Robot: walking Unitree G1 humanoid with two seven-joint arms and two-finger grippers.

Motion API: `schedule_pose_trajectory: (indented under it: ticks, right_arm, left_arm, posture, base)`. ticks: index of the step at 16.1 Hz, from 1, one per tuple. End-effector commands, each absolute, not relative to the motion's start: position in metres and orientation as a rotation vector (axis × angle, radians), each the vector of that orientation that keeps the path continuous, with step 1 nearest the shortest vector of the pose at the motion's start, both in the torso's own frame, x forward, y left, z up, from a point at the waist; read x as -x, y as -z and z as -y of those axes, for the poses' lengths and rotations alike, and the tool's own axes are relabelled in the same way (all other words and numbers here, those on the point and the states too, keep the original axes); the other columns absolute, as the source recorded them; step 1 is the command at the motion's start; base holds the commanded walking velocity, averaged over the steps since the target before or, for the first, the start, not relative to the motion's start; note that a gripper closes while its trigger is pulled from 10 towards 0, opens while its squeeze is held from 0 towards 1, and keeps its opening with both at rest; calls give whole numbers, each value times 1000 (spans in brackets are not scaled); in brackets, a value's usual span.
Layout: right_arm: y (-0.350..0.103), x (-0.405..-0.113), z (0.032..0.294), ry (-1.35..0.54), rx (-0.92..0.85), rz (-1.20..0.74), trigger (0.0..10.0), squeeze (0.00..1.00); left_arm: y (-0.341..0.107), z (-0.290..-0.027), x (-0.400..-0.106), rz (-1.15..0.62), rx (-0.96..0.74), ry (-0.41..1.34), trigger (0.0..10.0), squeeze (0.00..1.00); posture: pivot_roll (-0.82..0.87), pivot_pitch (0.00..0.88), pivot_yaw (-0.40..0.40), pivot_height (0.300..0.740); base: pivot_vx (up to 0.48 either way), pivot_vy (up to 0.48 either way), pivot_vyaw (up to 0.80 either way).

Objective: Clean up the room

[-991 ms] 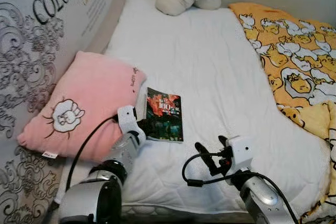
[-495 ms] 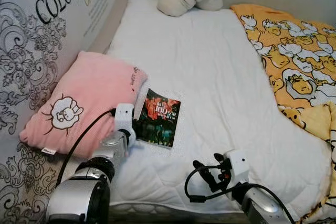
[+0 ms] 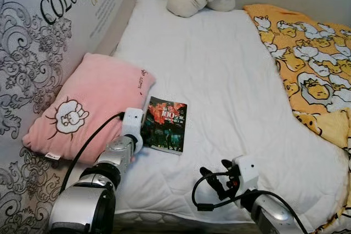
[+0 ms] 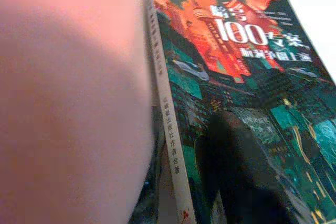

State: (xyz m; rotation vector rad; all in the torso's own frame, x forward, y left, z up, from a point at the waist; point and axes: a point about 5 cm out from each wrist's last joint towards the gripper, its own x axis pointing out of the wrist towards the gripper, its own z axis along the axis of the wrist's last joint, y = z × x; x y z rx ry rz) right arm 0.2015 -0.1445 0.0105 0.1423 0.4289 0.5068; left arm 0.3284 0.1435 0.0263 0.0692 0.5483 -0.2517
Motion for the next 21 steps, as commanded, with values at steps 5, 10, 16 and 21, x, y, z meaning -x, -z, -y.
schedule_pose_trajectory:
  ticks: [5, 10, 16, 21]
  right_arm:
    - [-14, -211, 145, -491, -183, -388, 10000, 0]
    - [-12, -217, 140, -497, -191, -374, 10000, 0]
    - [-29, -237, 149, -355, -200, -255, 10000, 0]
    - [-42, -258, 152, -271, -191, -185, 10000, 0]
  left_arm:
    - [-53, -125, -338, -324, -314, 425, 10000, 1000]
    - [-86, -151, -338, -140, -504, 426, 10000, 1000]
    - [-96, -108, -297, 13, 42, 370, 10000, 0]
    - [-90, -130, -291, -13, -31, 277, 10000, 0]
  posture:
    - [62, 0, -88, 740]
    - [112, 0, -82, 740]
    - [128, 0, -69, 740]
    - [135, 0, -61, 740]
  base:
    - [0, 0, 0]
    - [0, 0, 0]
    - [0, -148, 0]
    - [0, -480, 0]
